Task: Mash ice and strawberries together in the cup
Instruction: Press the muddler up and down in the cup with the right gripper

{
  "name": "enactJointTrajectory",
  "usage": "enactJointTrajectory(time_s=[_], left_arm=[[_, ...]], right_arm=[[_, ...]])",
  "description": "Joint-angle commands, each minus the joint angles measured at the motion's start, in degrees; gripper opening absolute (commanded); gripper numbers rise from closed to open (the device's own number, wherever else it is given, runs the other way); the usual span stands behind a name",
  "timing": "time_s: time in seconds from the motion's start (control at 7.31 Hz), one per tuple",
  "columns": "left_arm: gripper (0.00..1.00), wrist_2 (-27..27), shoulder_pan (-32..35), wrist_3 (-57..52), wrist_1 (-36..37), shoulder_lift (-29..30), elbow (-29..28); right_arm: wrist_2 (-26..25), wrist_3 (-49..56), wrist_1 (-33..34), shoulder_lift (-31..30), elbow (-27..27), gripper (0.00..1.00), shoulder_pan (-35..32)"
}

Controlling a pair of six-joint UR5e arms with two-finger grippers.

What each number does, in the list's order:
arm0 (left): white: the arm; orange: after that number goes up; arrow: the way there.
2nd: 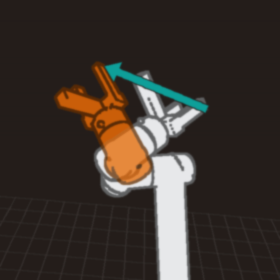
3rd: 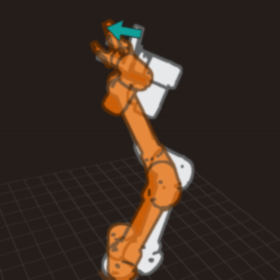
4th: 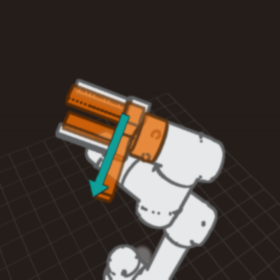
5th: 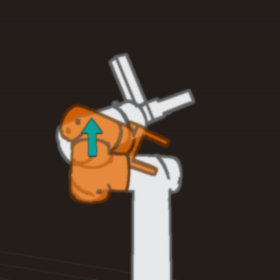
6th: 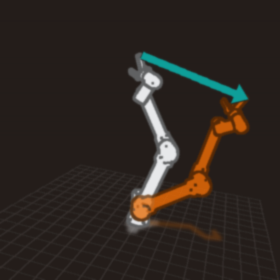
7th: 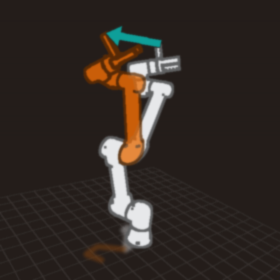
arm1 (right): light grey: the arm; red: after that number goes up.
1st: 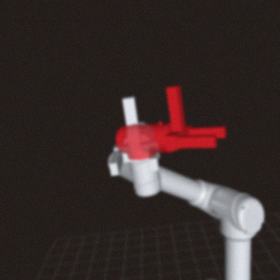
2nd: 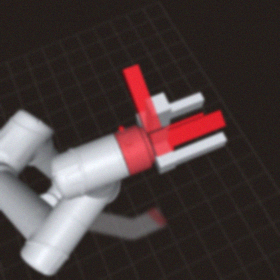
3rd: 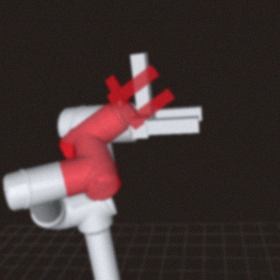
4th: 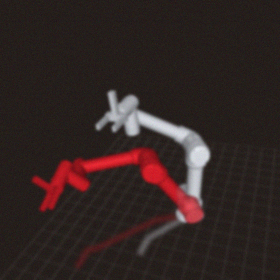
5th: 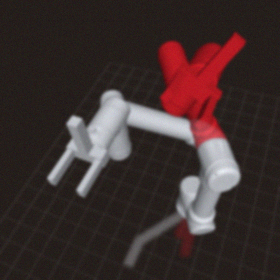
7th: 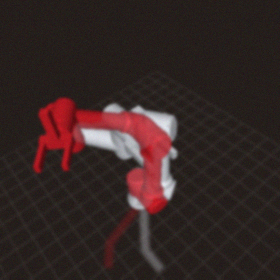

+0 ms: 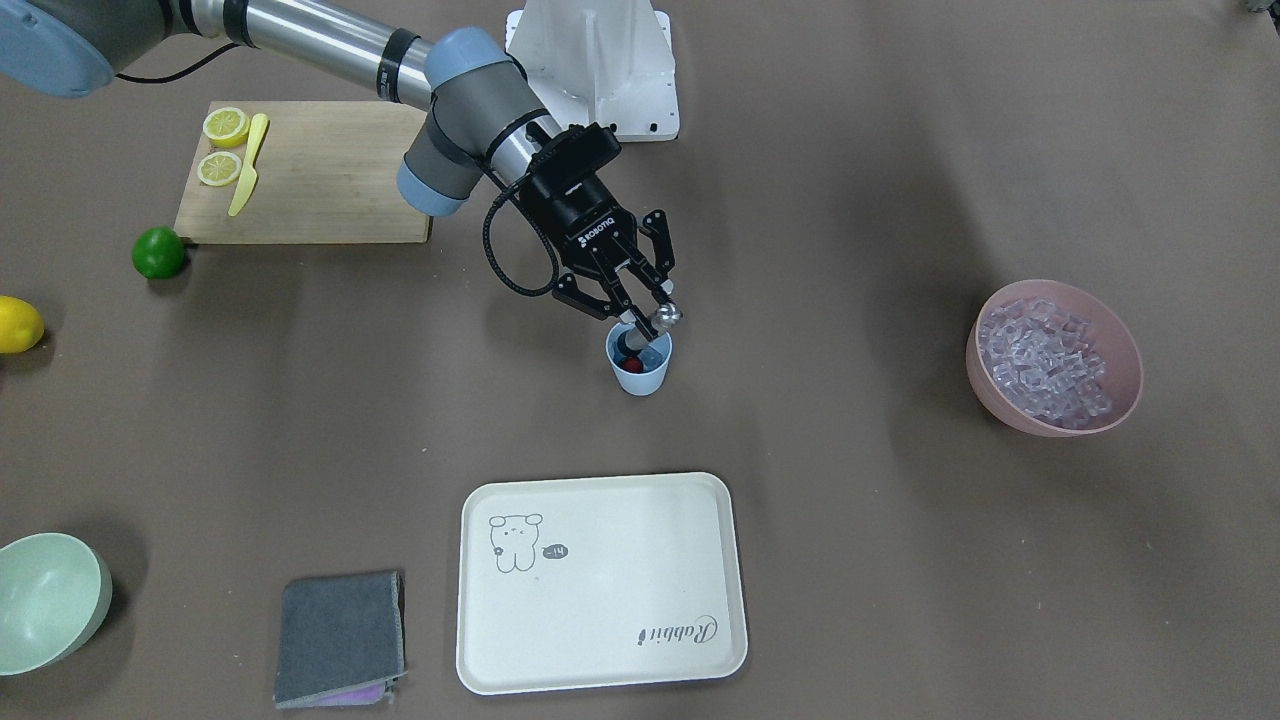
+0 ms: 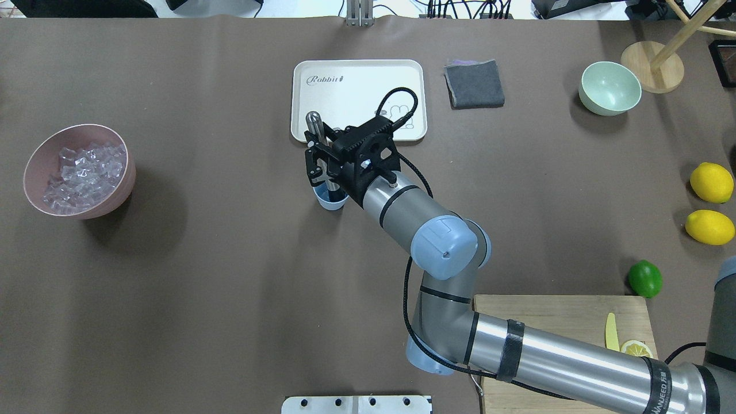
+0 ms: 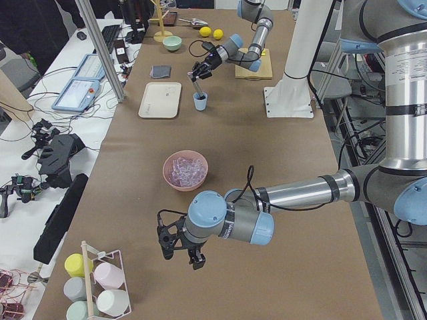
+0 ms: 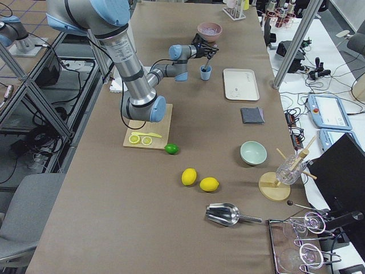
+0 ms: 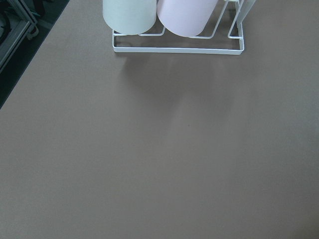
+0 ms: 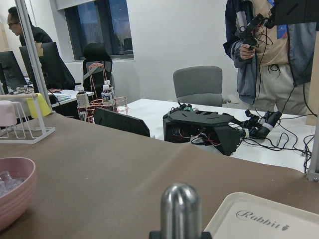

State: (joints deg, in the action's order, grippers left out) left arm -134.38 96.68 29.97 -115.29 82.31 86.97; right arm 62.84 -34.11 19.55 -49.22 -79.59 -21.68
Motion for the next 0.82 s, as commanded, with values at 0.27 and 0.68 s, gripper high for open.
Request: enactJointTrajectory(time_s=[0.27,0.68], left_arm=[[0.98,0.0,0.0,0.0,0.0,0.1,0.0],[0.98,0.0,-0.1,0.1,0.1,0.1,0.0]], right_arm=[[-0.2,-0.4,-0.1,1.3,-0.9,0.00,-0.9],[-0.2,-0.3,-0.1,1.4,-2.9,0.00,-2.7]])
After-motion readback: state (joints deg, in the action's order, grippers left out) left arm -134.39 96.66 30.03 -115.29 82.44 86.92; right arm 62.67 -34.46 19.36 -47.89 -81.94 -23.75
